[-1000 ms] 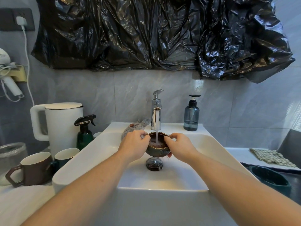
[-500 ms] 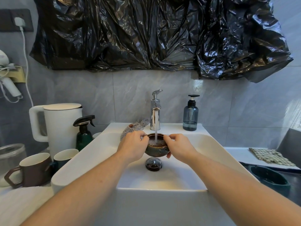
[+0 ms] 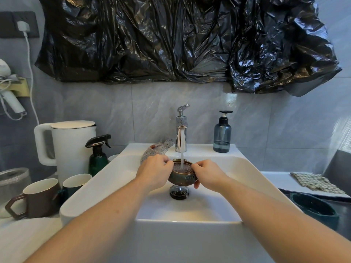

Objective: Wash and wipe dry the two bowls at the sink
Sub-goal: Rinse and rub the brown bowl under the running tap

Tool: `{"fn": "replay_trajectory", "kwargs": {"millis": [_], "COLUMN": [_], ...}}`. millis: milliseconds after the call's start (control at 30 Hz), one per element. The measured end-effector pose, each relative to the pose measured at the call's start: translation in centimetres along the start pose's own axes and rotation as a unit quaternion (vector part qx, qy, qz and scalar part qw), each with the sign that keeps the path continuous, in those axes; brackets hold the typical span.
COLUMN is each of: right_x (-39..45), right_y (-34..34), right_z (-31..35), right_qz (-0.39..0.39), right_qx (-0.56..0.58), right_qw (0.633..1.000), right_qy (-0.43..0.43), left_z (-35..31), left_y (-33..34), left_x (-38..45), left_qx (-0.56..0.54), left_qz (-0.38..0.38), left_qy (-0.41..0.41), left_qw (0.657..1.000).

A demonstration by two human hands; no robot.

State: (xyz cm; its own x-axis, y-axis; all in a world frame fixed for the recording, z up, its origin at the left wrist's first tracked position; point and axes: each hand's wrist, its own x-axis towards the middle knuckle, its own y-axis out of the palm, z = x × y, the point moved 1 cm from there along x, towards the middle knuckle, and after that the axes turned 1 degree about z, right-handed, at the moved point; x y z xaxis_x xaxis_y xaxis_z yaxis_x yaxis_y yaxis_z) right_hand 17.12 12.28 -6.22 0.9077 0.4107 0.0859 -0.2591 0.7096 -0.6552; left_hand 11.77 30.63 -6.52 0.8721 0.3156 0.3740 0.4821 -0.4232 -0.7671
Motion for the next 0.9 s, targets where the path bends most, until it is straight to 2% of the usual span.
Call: {"fn": "replay_trajectory", "kwargs": {"millis": [533,767,900], "right_x": [-0.03,-0.12,-0.11], "right_y": [0.01,-0.13,-0.09], "right_z": [0.0,-0.16,-0.14], "right_qz": [-0.01,0.005,0.003], "right_qx": [-0.02,-0.034,-0.03], "right_qw": [1.0,0.999,1.0], "right_qy": [-0.006,0.005,0.007], "left_z": [-0.21,0.05,0.08], "left_y": [-0.11,-0.16,-0.05], "left_x": [-0.22,-0.37,-0.34], "left_qx": [0.0,-0.012,-0.004], "left_qz": [0.02,0.064,0.062], "left_qy": [-0.002,-0.013,-0.01], "left_qw": [1.0,0.998,0.998]}}
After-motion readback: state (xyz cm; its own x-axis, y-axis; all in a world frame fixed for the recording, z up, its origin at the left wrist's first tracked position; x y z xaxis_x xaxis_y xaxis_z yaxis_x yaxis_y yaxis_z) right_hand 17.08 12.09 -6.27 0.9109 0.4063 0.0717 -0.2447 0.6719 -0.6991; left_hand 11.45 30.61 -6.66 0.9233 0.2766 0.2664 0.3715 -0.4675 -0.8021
